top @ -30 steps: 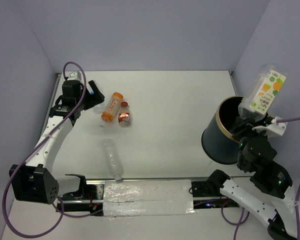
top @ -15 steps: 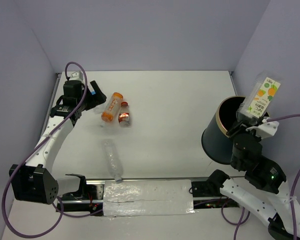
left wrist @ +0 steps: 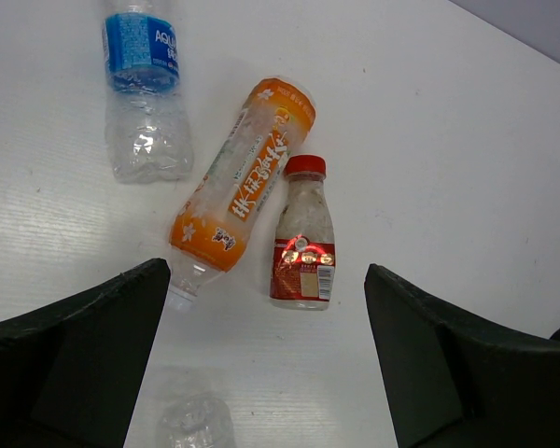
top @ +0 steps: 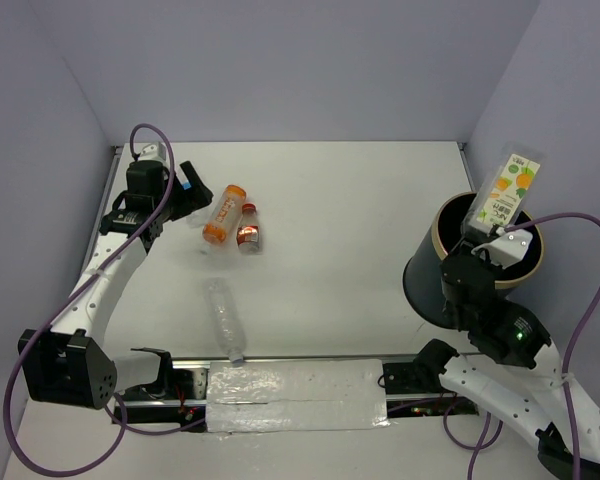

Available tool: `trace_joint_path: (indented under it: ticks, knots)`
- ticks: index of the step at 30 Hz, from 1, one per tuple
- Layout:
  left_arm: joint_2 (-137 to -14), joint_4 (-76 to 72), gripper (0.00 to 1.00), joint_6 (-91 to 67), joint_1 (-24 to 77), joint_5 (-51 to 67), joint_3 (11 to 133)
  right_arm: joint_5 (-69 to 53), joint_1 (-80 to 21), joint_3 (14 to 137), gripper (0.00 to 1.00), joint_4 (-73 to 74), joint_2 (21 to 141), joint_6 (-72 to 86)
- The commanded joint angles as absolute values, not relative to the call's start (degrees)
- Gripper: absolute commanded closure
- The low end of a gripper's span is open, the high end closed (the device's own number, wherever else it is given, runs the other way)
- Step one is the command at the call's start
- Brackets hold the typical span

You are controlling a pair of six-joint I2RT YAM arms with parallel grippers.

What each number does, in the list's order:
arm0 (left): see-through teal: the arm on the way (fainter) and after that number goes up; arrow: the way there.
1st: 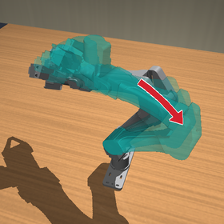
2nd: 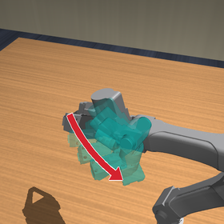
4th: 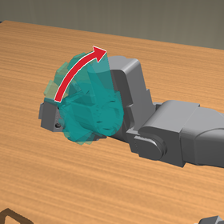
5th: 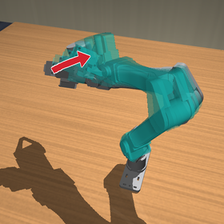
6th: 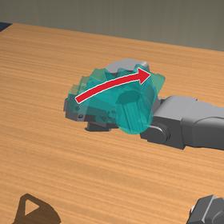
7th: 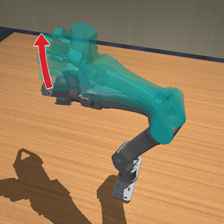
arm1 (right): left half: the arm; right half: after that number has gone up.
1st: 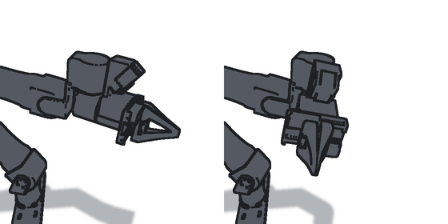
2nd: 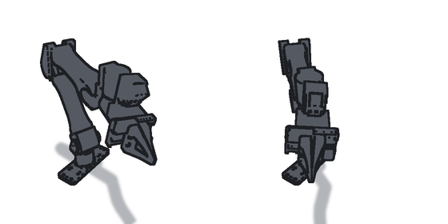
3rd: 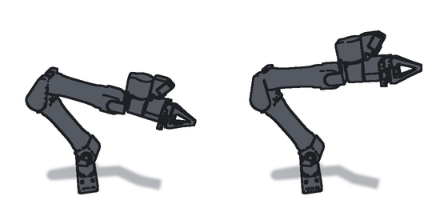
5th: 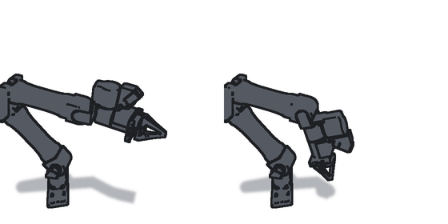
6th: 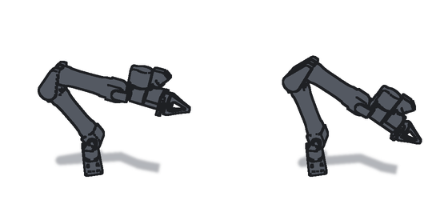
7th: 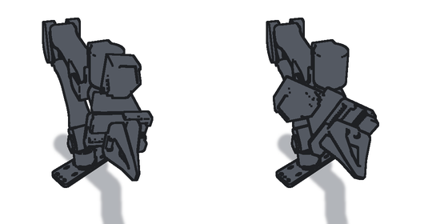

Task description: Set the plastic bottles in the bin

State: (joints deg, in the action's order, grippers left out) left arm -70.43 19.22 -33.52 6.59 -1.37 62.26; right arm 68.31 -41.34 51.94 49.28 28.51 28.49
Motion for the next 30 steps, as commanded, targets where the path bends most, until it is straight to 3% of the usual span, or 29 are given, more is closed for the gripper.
trace_joint_path:
  ticks: [1, 11, 30]
  knots:
    - [-68.73, 16.88, 0.01, -33.75, 7.03, -1.32, 62.67, 70.41, -40.70, 51.24, 0.97, 45.44, 28.56, 29.00]
    - [-68.56, 17.05, 0.01, -33.66, 7.03, -1.14, 62.49, 62.41, -38.58, 52.82, 0.98, 47.37, 36.19, 34.00]
    - [-68.47, 17.40, 0.01, -33.49, 7.03, -1.14, 62.84, 67.58, -28.05, 54.23, 0.98, 49.31, 39.99, 38.06]
